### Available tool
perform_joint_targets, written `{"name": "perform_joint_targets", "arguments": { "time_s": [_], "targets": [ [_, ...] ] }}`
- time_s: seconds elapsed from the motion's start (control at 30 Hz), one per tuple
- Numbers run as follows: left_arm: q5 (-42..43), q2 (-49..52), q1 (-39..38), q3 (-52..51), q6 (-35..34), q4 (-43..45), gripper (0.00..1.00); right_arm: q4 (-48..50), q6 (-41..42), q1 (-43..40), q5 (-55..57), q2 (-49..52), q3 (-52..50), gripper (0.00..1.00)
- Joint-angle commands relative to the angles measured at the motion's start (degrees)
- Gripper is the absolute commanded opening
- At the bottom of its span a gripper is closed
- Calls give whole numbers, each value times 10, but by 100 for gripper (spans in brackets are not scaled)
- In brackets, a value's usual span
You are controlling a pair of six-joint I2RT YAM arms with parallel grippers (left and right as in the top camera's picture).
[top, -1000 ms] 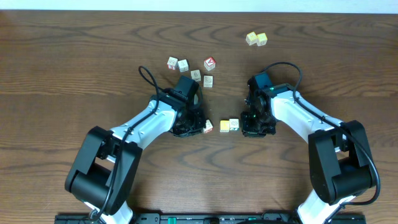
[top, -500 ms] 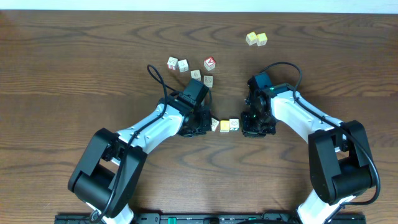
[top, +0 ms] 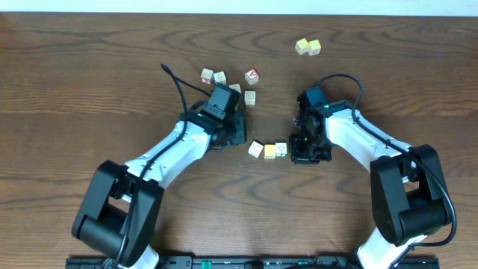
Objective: Lift 3 blocks
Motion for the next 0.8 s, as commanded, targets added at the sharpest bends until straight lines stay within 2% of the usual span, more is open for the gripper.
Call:
{"name": "perform_joint_targets", "arguments": {
  "time_s": [0.0,0.77],
  "targets": [
    [30,27,-22,9,10,10,7,1,2,8,3,-2,10,11],
    [55,32,-29,0,-16,-18,7,1,2,8,3,-2,10,11]
  ]
}}
